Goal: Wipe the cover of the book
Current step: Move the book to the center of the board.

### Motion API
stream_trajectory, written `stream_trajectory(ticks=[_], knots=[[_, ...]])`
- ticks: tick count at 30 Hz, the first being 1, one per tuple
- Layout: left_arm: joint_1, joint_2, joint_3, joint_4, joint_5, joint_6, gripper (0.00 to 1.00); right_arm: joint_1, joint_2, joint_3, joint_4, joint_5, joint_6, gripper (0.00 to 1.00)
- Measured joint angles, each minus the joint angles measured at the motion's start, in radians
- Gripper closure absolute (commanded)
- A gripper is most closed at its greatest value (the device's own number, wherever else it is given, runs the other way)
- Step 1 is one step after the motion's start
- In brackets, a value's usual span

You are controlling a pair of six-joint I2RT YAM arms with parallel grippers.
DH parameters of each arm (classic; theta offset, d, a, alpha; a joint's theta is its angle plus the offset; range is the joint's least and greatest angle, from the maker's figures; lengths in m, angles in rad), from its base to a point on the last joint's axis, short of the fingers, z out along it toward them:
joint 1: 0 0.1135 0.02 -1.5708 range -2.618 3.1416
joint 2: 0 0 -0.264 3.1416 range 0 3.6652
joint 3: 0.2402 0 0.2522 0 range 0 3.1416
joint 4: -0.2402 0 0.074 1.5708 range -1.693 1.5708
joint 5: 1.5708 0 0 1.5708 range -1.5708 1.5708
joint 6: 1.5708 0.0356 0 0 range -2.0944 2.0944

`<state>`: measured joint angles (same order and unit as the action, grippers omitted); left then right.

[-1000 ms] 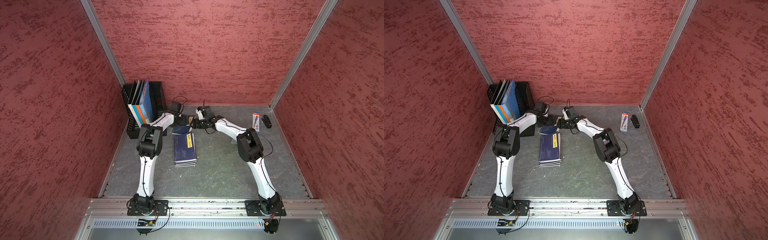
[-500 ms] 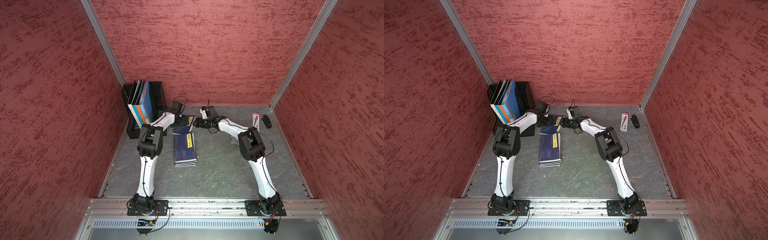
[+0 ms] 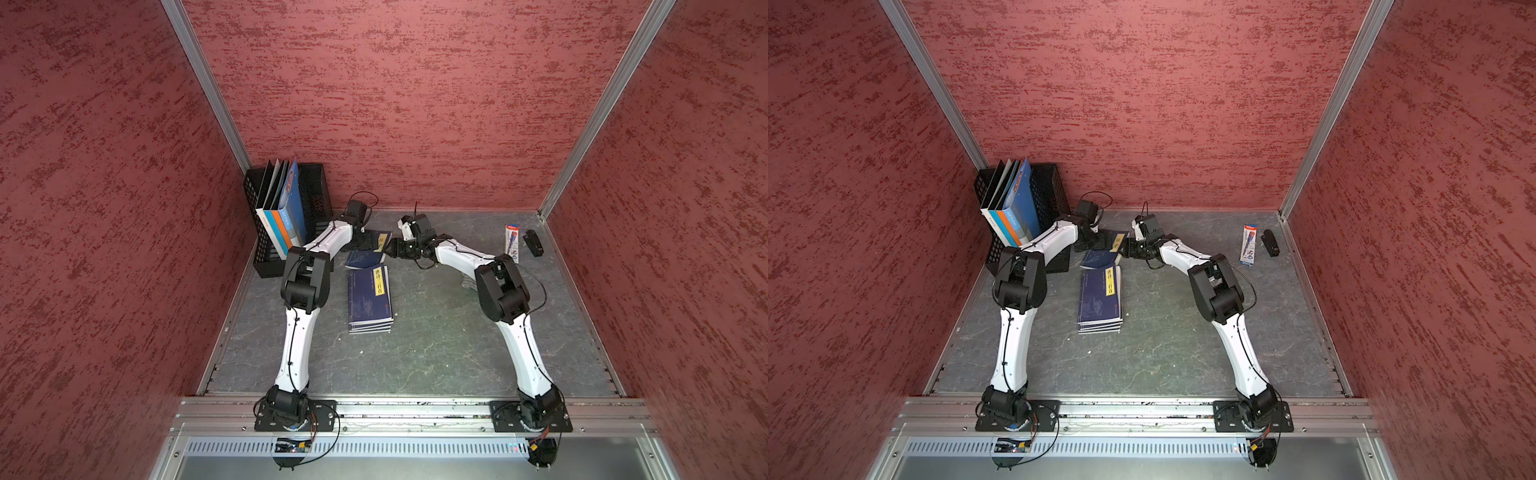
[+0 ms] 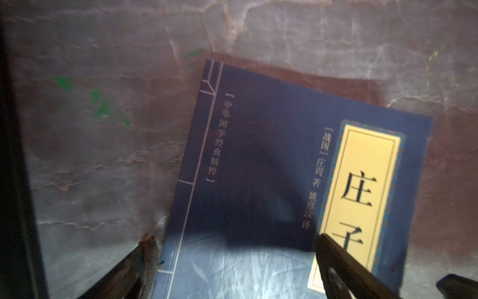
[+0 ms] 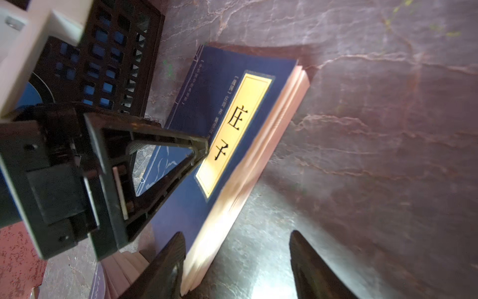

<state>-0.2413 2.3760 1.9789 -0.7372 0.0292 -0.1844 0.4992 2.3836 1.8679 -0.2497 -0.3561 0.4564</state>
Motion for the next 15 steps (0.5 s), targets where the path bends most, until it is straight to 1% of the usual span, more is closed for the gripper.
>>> stream_trajectory(ticks=[9, 11, 15], knots=[[0.001, 0.006, 0.01, -0.023, 0.05, 0.021, 0.05, -0.004, 0.0, -0.019, 0.014, -0.001, 0.0, 0.36], [0.0, 0.006, 0.013, -0.023, 0.071, 0.023, 0.07, -0.007, 0.0, -0.022, 0.016, -0.001, 0.002, 0.38], [-0.011, 0.011, 0.031, -0.037, 0.131, 0.025, 0.1, -0.016, 0.0, -0.032, 0.021, 0.004, 0.006, 0.46]])
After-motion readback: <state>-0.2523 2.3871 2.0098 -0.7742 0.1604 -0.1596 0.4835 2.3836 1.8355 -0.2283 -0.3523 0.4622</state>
